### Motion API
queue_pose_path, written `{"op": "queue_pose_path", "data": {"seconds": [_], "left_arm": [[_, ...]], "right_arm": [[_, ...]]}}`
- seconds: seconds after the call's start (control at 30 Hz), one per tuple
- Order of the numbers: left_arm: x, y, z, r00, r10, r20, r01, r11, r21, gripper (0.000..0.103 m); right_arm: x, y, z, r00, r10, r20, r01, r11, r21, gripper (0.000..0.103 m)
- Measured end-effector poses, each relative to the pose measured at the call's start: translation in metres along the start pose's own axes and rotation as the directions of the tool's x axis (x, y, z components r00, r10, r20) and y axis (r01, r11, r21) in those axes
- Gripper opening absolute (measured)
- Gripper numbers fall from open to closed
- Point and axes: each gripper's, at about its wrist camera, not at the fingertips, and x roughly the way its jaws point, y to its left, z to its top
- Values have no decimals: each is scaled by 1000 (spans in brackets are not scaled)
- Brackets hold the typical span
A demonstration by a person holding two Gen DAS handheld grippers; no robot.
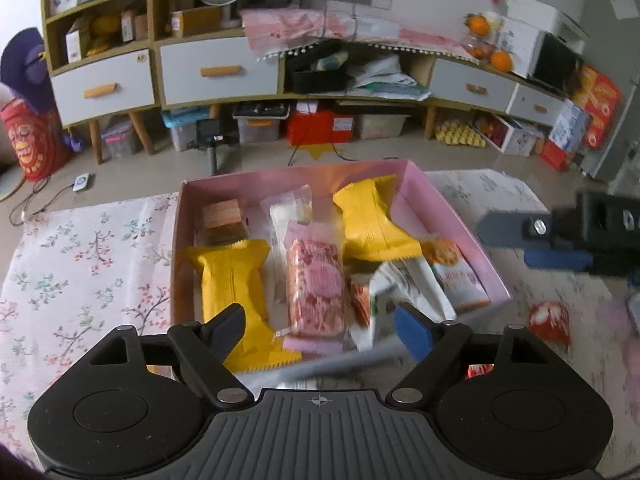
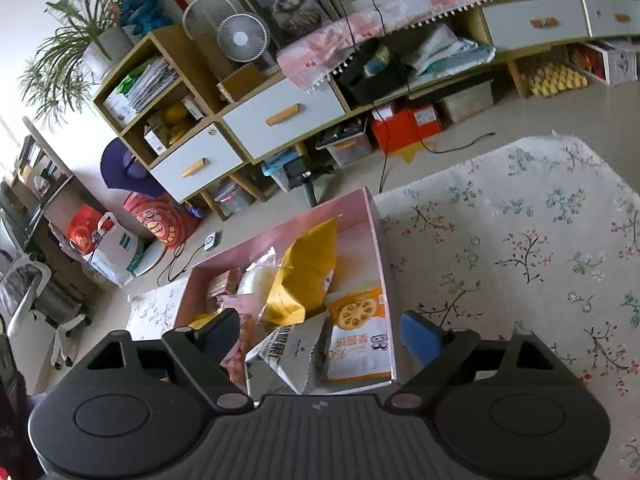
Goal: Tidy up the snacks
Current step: 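Carry the pink packet into the box with left while right carries the lotus packet in, releasing both, then move both open tools toward the yellow biscuit pack and the white printed packet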
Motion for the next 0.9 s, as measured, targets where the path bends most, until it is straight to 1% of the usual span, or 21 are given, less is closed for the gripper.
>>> {"op": "queue_pose_path", "data": {"seconds": [0.07,0.17,0.33,0.47,0.57,0.67,0.77,0.9], "left_arm": [[-9,0,-6,1000,-10,-1,10,1000,12,90],[-23,1,-16,1000,-17,-11,17,999,28,91],[-44,3,-35,1000,4,-2,-4,998,57,96],[-54,14,-54,999,5,32,-7,999,49,97],[-58,22,-64,999,37,31,-39,997,69,97],[-62,35,-75,998,52,39,-55,996,69,97],[-64,48,-82,998,55,30,-57,997,58,97],[-62,65,-91,998,68,7,-68,997,42,97]], "right_arm": [[-3,5,-1,1000,-7,-1,7,1000,-19,71],[-9,14,-1,1000,-22,0,21,998,-56,78],[-20,23,-6,1000,-23,10,23,995,-101,81],[-30,31,-16,999,-43,21,46,987,-157,83],[-37,34,-27,998,-59,34,64,976,-208,83],[-39,37,-41,997,-78,24,81,957,-278,83],[-39,38,-55,995,-95,12,93,930,-357,83],[-39,37,-72,993,-118,-14,101,896,-432,83]]}}
